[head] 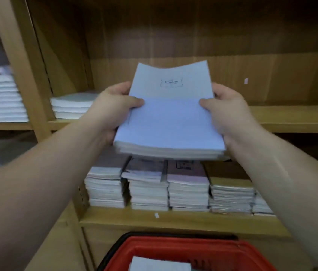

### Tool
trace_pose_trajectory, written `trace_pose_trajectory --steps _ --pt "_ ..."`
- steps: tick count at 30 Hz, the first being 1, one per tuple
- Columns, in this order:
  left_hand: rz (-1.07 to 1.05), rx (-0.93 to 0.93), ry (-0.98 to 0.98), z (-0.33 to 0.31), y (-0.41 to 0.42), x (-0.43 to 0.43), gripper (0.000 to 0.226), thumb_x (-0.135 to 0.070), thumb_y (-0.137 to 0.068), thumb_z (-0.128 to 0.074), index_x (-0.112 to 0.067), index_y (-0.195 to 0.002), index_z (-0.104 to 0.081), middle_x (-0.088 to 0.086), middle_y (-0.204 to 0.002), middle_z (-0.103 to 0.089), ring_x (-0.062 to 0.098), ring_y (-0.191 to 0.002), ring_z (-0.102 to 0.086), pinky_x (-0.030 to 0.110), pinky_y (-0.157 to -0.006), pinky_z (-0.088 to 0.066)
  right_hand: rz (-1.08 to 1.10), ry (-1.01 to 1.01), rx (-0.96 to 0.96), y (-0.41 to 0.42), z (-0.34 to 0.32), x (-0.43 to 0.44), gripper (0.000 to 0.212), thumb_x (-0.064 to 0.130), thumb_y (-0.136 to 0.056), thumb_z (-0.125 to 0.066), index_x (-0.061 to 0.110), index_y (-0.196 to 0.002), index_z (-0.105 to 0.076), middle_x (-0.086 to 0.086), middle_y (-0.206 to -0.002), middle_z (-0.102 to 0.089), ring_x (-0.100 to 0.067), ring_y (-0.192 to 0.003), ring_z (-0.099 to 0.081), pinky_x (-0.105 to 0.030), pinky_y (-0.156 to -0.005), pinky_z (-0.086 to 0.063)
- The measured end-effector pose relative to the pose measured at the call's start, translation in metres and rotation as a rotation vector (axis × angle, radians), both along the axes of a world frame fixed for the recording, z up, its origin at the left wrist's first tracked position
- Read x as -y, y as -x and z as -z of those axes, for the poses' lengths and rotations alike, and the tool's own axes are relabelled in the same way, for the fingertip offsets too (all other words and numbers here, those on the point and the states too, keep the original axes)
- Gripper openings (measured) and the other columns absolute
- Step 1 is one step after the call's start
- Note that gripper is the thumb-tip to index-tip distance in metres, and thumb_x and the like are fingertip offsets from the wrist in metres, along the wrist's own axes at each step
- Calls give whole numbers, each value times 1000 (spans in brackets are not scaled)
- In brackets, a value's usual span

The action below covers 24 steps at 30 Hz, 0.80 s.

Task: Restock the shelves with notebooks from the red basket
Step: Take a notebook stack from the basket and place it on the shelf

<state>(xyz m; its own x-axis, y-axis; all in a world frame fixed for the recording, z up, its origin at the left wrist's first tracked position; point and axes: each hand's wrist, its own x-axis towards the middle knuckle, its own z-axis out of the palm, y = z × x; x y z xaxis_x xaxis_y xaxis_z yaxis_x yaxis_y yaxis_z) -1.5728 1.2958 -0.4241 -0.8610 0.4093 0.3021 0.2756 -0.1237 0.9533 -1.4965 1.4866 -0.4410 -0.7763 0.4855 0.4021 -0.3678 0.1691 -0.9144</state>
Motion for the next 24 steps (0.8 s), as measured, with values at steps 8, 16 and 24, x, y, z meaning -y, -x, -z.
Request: trace_pose_trajectory --steps 8,16,24 --pt "-263 -287 408 -20 51 21 47 -14 -94 -65 -18 -140 -57 -4 -125 -62 14 -113 -60 30 -98 -49 202 -212 383 94 -41 -15 37 5 -99 -53 1 -135 -57 -16 -124 -62 -29 -103 -59 -33 -72 -47" --pt "-351 -749 979 1 76 58 77 -64 -74 -74 -35 -143 -54 -7 -151 -49 15 -140 -43 29 -108 -34 165 -275 430 124 -23 -20 52 36 -103 -54 13 -148 -46 -8 -132 -56 -27 -103 -57 -34 -73 -47" --pt "-427 -857 902 13 114 58 66 -65 -73 -75 -40 -133 -62 -7 -142 -59 16 -133 -50 38 -107 -42 -103 -989 540 79 -26 -37 93 59 -54 -90 45 -140 -56 14 -136 -47 -12 -124 -45 -32 -103 -38"
